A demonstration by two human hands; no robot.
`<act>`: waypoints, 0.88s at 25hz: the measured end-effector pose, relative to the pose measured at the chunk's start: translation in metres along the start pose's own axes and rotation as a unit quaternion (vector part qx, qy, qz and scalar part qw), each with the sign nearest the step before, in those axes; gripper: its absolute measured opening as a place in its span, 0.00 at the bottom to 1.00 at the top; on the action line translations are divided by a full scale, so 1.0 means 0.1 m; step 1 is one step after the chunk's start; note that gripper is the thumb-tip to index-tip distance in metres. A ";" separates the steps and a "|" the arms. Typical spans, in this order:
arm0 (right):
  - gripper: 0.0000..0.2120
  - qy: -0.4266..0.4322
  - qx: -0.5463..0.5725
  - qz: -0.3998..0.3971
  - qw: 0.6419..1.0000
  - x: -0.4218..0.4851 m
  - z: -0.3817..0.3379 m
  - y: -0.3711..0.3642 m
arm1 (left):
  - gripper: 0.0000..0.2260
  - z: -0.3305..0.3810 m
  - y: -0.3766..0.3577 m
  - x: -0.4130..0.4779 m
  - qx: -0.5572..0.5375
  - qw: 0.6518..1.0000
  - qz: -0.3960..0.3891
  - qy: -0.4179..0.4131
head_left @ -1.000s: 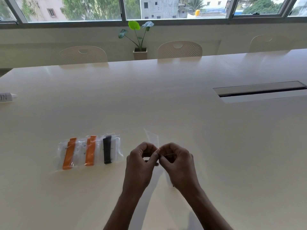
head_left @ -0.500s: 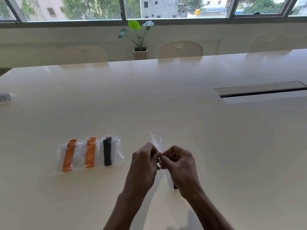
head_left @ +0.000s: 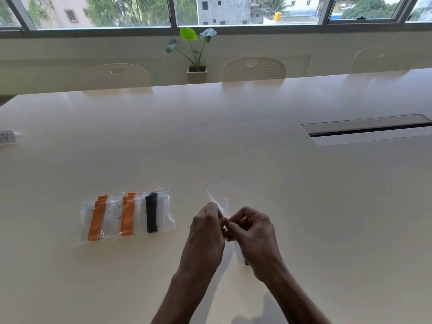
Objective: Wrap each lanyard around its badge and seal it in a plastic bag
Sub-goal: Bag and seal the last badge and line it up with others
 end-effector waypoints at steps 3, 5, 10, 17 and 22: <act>0.05 -0.010 0.013 -0.023 1.000 0.00 0.02 0.02 | 0.06 -0.03 0.00 0.01 -0.013 1.000 -0.009 0.008; 0.05 -0.013 0.017 -0.030 0.999 0.00 0.02 0.03 | 0.07 -0.05 0.00 0.01 -0.018 1.000 -0.013 0.007; 0.06 -0.019 0.038 -0.021 0.999 -0.01 0.06 0.02 | 0.07 -0.06 -0.01 -0.01 -0.018 1.000 -0.022 0.010; 0.09 0.028 -0.128 0.059 0.990 -0.01 0.04 0.17 | 0.09 0.01 0.03 -0.05 -0.015 0.999 0.050 0.004; 0.07 0.109 -0.230 0.027 0.967 -0.08 -0.06 0.10 | 0.04 0.08 0.02 -0.05 -0.012 0.998 0.058 -0.031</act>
Point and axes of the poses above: each hand's wrist, its own x-axis towards the middle knuckle, its own y-axis out of the back of the hand, z = x × y, the point moved 4 cm from there along x, towards the middle knuckle, and after that the axes turned 2 degrees about -x, right-handed, at the moved point
